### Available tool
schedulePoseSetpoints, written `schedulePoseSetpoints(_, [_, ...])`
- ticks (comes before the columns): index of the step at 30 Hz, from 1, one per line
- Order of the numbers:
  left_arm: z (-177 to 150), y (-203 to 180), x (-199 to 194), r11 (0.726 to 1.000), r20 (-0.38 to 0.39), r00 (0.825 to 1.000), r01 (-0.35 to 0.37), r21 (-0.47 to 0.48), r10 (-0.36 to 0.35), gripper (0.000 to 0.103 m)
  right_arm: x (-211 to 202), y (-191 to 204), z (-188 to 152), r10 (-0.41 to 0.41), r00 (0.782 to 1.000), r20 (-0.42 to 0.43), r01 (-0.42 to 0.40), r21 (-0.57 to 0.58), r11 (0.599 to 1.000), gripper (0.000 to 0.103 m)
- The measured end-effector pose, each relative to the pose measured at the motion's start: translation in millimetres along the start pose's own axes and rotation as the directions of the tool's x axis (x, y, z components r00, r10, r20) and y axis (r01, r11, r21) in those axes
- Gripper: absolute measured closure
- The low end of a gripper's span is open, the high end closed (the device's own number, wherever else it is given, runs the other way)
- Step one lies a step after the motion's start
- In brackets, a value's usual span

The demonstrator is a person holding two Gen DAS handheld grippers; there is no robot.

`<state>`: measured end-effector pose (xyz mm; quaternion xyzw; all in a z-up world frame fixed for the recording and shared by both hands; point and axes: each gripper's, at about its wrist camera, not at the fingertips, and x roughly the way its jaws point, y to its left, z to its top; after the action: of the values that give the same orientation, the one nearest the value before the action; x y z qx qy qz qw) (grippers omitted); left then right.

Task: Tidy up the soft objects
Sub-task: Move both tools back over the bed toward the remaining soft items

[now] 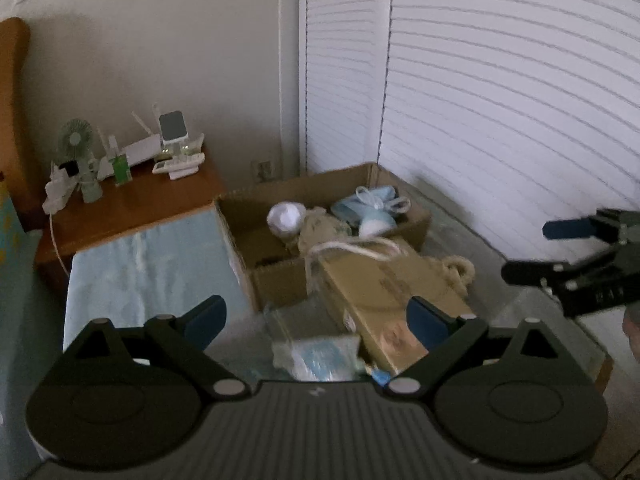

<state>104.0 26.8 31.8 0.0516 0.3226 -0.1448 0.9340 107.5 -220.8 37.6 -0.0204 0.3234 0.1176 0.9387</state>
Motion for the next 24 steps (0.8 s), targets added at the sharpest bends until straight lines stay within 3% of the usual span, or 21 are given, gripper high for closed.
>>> schedulePoseSetpoints(8, [-36, -8, 2, 0.999, -0.023, 0.999, -0.025, -0.047, 0.024, 0.006, -1, -8, -27, -0.068, 0.997, -0.048, 0.068, 0.005, 0.998, 0.0])
schedulePoseSetpoints(12, [-51, -10, 11, 0.997, -0.049, 0.997, -0.062, -0.046, 0.06, 0.006, -1, -14, -34, -0.079, 0.995, -0.066, 0.08, 0.016, 0.997, 0.0])
schedulePoseSetpoints(17, [-66, -14, 21, 0.998, -0.083, 0.995, -0.054, -0.033, 0.051, 0.008, -2, -16, -35, -0.083, 0.994, -0.067, 0.084, 0.017, 0.996, 0.0])
schedulePoseSetpoints(24, [-77, -20, 30, 0.999, -0.109, 0.994, -0.034, -0.018, 0.032, 0.026, 2, -15, -37, -0.078, 0.994, -0.082, 0.079, 0.016, 0.997, 0.0])
